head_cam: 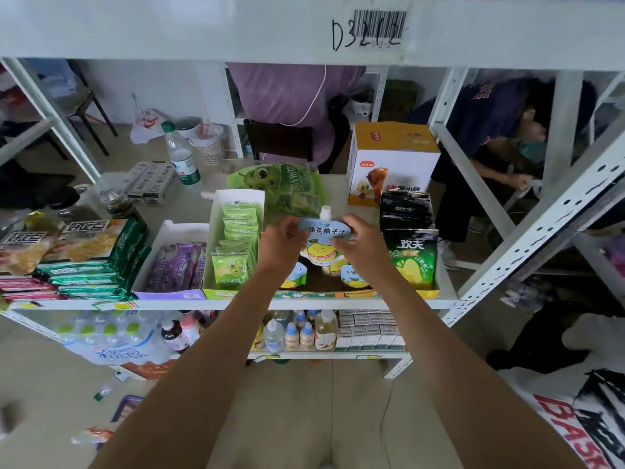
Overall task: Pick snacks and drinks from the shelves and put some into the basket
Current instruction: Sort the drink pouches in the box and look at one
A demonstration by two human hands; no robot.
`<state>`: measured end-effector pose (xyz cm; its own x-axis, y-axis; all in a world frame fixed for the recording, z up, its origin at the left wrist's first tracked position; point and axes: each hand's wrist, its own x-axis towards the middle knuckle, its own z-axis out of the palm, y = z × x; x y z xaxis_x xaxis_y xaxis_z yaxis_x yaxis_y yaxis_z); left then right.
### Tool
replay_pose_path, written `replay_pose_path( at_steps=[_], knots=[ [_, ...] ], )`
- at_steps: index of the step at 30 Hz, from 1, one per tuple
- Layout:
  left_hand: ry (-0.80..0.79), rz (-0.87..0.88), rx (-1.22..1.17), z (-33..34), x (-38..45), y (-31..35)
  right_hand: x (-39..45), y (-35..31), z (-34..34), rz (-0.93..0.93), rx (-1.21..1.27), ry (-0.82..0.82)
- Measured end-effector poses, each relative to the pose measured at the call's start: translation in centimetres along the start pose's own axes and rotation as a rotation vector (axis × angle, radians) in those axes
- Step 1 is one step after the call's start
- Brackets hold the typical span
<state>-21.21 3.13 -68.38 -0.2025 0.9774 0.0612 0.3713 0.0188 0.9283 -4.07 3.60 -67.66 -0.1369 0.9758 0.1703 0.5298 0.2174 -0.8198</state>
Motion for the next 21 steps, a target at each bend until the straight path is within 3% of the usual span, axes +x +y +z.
replay_pose_path(
  at_steps=[10, 21],
  knots=[
    [-0.059, 0.013, 0.376, 1.0, 2.1, -0.6, 3.0, 2.2, 0.5, 0.044, -0.281, -0.147],
    [-0.267, -0.033, 0.699, 2.2, 2.5, -2.8, 3.9, 3.3, 1.5, 0.068, -0.596, -0.409]
  ],
)
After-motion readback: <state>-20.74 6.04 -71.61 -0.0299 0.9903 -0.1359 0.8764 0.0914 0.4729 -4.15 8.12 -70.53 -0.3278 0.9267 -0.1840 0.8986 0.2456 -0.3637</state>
